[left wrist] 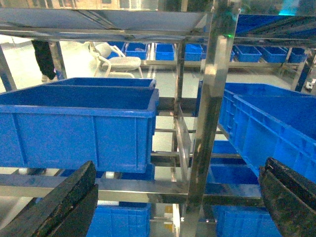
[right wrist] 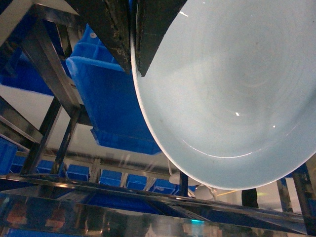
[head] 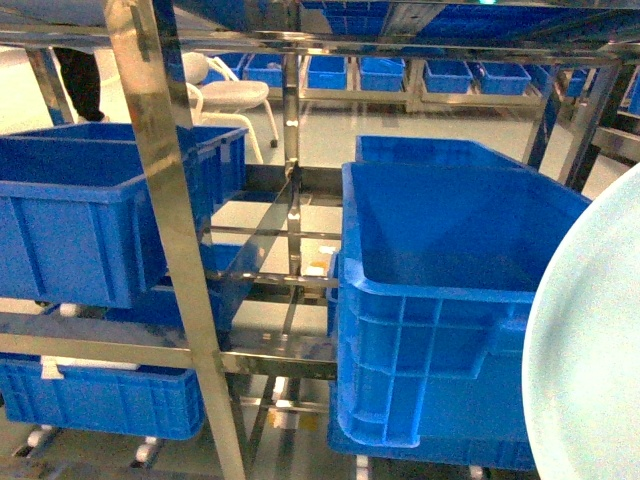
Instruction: Place blue tray on left shelf second layer neatly
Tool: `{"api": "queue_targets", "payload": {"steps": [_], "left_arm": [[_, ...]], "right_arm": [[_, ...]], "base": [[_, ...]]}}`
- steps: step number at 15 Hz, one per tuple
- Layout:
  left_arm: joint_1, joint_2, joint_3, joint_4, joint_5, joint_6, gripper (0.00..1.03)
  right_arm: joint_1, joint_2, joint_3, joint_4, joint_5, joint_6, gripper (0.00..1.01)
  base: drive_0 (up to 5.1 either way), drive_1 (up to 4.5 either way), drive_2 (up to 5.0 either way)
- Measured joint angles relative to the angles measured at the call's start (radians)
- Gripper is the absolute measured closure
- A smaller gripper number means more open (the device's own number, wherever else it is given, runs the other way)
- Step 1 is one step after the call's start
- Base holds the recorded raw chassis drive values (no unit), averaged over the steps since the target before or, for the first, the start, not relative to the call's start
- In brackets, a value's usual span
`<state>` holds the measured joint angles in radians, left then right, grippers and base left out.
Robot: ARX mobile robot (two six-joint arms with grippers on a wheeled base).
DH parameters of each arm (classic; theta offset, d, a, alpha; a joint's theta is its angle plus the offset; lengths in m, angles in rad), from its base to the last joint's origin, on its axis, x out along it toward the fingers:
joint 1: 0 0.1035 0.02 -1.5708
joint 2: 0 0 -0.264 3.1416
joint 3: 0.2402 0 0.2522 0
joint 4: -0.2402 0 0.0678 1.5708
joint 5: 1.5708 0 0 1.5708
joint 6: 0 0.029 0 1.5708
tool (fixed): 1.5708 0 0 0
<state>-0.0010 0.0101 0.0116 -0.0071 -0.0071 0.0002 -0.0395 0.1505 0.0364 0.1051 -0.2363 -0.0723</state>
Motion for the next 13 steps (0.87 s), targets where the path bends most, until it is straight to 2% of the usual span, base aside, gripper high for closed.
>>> {"api": "queue_targets", "payload": {"steps": [3, 9, 11, 13], "left_arm": [[0.0, 0.0, 0.0, 0.003, 0.003, 0.0, 0.05], [0.0, 0.0, 0.0, 0.002, 0.004, 0.0, 0.05], [0.0, 0.0, 0.0, 0.004, 0.006, 0.0, 0.05], [0.0, 0.0, 0.0, 0.005, 0.005, 0.0, 0.05]], "right_arm": [[0.0, 0.0, 0.0, -0.003, 0.004, 0.0, 0.99], [0.0, -0.001, 0.0, -0.006, 0.004, 0.0, 0.99], [0.0, -0.001, 0.0, -0.007, 0.004, 0.0, 0.99], [0.0, -0.001, 0.0, -0.001, 0.004, 0.0, 0.99]], "base": [[0.0, 0.37, -0.4], [0.0, 4.17, -4.1], [0.0, 2.39, -2.3], [0.0, 0.0, 0.0]]}}
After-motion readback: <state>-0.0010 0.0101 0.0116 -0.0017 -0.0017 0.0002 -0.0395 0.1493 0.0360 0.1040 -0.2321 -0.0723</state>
